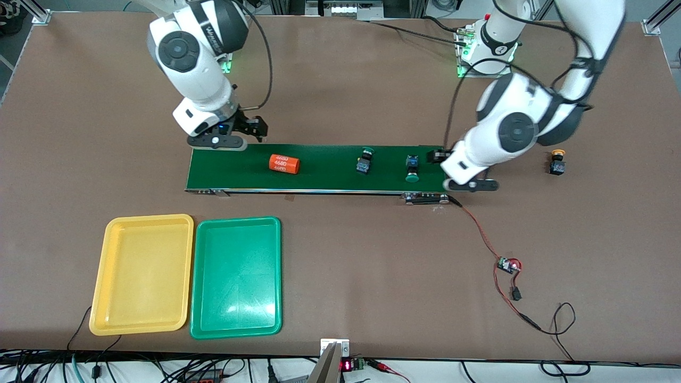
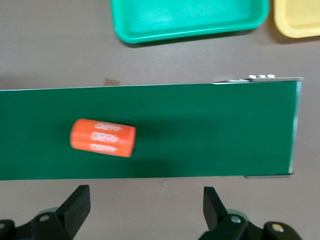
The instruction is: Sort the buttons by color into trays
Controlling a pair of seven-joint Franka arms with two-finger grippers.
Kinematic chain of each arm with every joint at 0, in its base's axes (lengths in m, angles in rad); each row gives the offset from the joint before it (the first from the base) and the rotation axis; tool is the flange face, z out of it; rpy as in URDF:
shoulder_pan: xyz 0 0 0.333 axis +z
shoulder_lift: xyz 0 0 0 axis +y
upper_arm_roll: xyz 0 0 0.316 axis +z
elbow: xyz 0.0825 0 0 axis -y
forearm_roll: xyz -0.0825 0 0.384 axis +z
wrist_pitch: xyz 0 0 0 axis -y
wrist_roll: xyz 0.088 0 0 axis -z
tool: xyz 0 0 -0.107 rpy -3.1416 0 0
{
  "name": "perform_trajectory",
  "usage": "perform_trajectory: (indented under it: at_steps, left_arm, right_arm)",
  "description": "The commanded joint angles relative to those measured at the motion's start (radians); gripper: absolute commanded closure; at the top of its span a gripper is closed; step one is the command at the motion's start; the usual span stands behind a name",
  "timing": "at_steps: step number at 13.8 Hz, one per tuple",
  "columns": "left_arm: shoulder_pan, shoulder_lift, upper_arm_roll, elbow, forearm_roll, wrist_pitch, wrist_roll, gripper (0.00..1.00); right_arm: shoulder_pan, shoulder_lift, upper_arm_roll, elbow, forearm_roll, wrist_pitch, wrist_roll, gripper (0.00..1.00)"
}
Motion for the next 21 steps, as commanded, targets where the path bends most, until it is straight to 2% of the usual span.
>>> perform_trajectory:
  at_steps: [1, 4, 7, 10, 13, 19, 20, 21]
  left_arm:
    - [0.088, -0.001, 0.003, -0.066, -0.011, 0.007, 0.119, 0.00]
    - [0.128, 0.029, 0.004, -0.138, -0.012, 0.052, 0.206, 0.00]
    - [0.128, 0.072, 0.004, -0.235, -0.012, 0.246, 0.203, 0.00]
    - [0.136, 0.107, 0.018, -0.234, -0.009, 0.282, 0.207, 0.00]
    - [0.136, 0.156, 0.062, -0.234, 0.099, 0.359, 0.209, 0.00]
    - [0.127, 0.187, 0.072, -0.229, 0.100, 0.382, 0.192, 0.00]
    - [0.127, 0.189, 0.072, -0.231, 0.100, 0.379, 0.192, 0.09]
    - [0.127, 0.192, 0.072, -0.231, 0.098, 0.370, 0.192, 0.33]
  right_arm:
    - [0.062, 0.096, -0.011, 0.092, -0.033, -0.004, 0.047, 0.00]
    - [0.073, 0.120, -0.011, 0.095, -0.039, 0.013, 0.067, 0.00]
    - [0.076, 0.133, -0.011, 0.095, -0.033, 0.048, 0.070, 0.00]
    - [0.075, 0.138, -0.011, 0.095, -0.025, 0.054, 0.070, 0.00]
    - [0.075, 0.140, -0.011, 0.095, -0.024, 0.062, 0.072, 0.00]
    - [0.073, 0.144, -0.011, 0.095, -0.025, 0.062, 0.069, 0.00]
    - [0.076, 0.143, -0.011, 0.095, -0.025, 0.053, 0.070, 0.00]
    - [0.078, 0.143, -0.011, 0.095, -0.025, 0.051, 0.070, 0.00]
